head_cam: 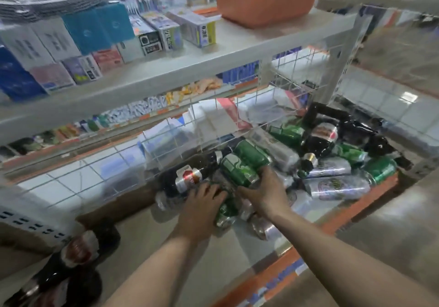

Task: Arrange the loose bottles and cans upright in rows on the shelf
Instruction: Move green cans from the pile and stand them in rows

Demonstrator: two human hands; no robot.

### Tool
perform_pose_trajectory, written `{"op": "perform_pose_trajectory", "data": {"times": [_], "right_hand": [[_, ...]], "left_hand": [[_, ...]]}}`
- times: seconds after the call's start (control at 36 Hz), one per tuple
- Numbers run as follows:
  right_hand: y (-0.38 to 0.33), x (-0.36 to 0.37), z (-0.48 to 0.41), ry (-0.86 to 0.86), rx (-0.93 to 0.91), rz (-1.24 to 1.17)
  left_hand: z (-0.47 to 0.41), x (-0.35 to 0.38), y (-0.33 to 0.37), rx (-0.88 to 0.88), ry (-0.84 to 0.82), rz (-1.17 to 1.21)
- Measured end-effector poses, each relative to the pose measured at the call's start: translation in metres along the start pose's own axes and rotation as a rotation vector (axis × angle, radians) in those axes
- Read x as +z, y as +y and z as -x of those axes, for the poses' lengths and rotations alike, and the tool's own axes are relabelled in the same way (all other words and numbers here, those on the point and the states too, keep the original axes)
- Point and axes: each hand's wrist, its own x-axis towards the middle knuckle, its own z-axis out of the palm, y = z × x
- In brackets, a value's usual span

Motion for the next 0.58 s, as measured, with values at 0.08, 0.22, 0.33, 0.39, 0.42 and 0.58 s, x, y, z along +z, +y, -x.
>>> {"op": "perform_pose_trajectory", "data": {"times": [0.08, 0.22, 0.33, 0.39, 0.42, 0.58], "right_hand": [[0.004, -0.001, 0.0, 0.03, -0.017, -0.038], [-0.001, -0.014, -0.002, 0.181, -0.086, -0.212], [-0.017, -0.022, 0.0, 0.182, -0.116, -0.356], [-0.032, -0.022, 0.002, 0.203, -0.091, -0.501], [-0.043, -0.022, 0.006, 0.207, -0.09, -0.58], [-0.11, -0.019, 0.037, 0.089, -0.081, -1.164]], "left_hand": [[0.004, 0.003, -0.003, -0.015, 0.015, -0.003], [0.016, 0.002, -0.009, -0.248, 0.111, 0.29], [0.038, -0.018, -0.001, -0.414, 0.274, 0.824], [0.054, -0.027, 0.005, -0.507, 0.347, 1.047], [0.061, -0.031, 0.006, -0.554, 0.401, 1.147], [0.124, -0.076, 0.005, -0.653, 0.879, 1.538]]}}
